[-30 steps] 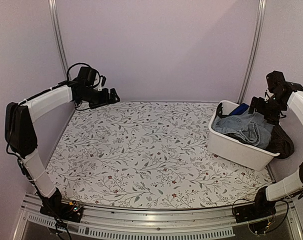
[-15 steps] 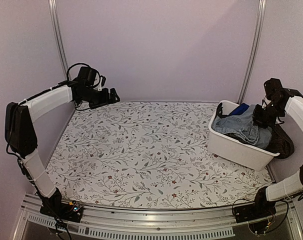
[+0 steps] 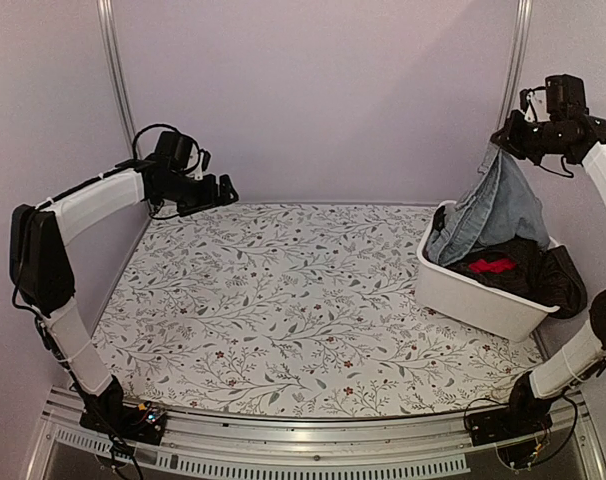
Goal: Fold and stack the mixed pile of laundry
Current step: Pick up the crumpled skirt from the bin, then place the crumpled skirt at the center of the board, then flatten out the crumpled skirt at the center of the board.
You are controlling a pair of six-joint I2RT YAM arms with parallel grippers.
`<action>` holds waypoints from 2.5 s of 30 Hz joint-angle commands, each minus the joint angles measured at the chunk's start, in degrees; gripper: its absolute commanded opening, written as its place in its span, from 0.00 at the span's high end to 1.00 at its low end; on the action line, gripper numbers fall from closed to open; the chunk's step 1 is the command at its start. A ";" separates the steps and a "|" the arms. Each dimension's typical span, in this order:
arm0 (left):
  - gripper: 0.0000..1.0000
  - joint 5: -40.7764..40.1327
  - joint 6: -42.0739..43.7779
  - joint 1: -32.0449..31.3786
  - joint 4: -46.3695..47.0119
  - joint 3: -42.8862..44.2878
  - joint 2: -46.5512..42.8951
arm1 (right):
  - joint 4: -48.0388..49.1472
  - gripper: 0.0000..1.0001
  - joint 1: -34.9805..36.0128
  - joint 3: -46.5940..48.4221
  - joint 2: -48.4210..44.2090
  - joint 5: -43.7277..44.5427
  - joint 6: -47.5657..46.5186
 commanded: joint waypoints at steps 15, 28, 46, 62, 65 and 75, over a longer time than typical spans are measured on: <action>0.00 7.32 -7.13 7.07 0.65 4.12 -2.28 | 40.63 1.00 30.55 35.90 26.14 -19.96 4.08; 0.00 10.58 -12.49 16.46 9.10 -6.75 -10.66 | 52.76 1.00 40.89 40.23 38.16 -28.15 10.76; 0.00 8.57 -0.68 11.61 1.63 -11.04 -7.14 | 20.06 1.00 33.36 3.94 41.07 -4.77 -9.37; 0.33 2.59 8.90 -10.26 -7.18 -17.11 -5.51 | 16.07 1.00 32.75 10.28 43.37 -1.22 -9.98; 0.40 2.07 9.09 -11.92 -6.16 -18.75 -4.69 | 16.05 1.00 32.75 10.10 43.36 -1.40 -9.83; 0.52 -1.88 13.93 -15.21 -4.04 -13.53 4.43 | 15.76 1.00 32.79 8.34 42.80 -1.41 -10.04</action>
